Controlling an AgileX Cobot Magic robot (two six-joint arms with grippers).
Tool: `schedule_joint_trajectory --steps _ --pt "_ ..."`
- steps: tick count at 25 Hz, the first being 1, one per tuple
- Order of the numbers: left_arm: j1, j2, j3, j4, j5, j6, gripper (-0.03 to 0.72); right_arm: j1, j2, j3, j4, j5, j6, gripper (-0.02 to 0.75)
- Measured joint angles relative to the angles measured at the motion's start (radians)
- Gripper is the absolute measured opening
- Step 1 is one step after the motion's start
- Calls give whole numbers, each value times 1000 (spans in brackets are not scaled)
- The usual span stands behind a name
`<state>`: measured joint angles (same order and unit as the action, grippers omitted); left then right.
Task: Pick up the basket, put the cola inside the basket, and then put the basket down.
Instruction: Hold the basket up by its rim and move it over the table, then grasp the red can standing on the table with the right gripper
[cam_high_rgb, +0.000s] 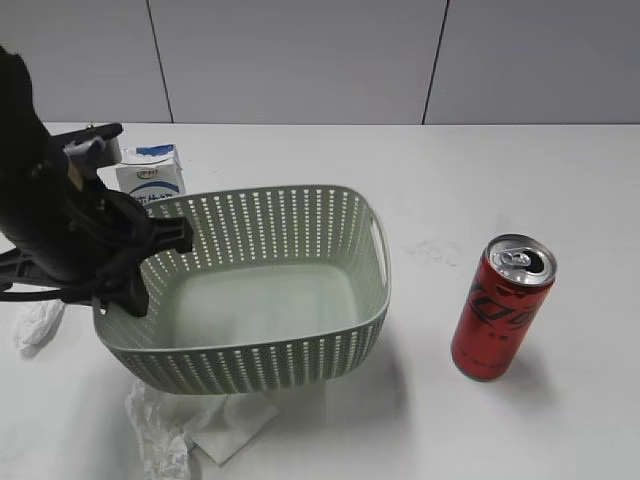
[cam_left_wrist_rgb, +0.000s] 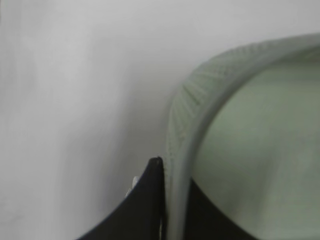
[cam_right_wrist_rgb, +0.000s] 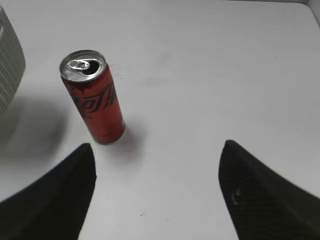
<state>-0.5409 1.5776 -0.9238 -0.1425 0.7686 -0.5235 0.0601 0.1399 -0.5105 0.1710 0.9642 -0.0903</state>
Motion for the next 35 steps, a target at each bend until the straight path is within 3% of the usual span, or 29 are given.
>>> schedule_joint_trajectory --steps 8,16,24,35 --pt "0 0 18 52 -59 0 -2 0 419 -221 42 59 -21 614" --pt "0 70 -17 48 -71 62 -2 5 911 -451 204 135 -206 585" --pt "0 97 -40 43 -54 71 -2 137 1310 -640 151 132 -232 584" --pt "0 97 -40 43 -44 73 -2 144 1554 -699 137 159 -232 582"
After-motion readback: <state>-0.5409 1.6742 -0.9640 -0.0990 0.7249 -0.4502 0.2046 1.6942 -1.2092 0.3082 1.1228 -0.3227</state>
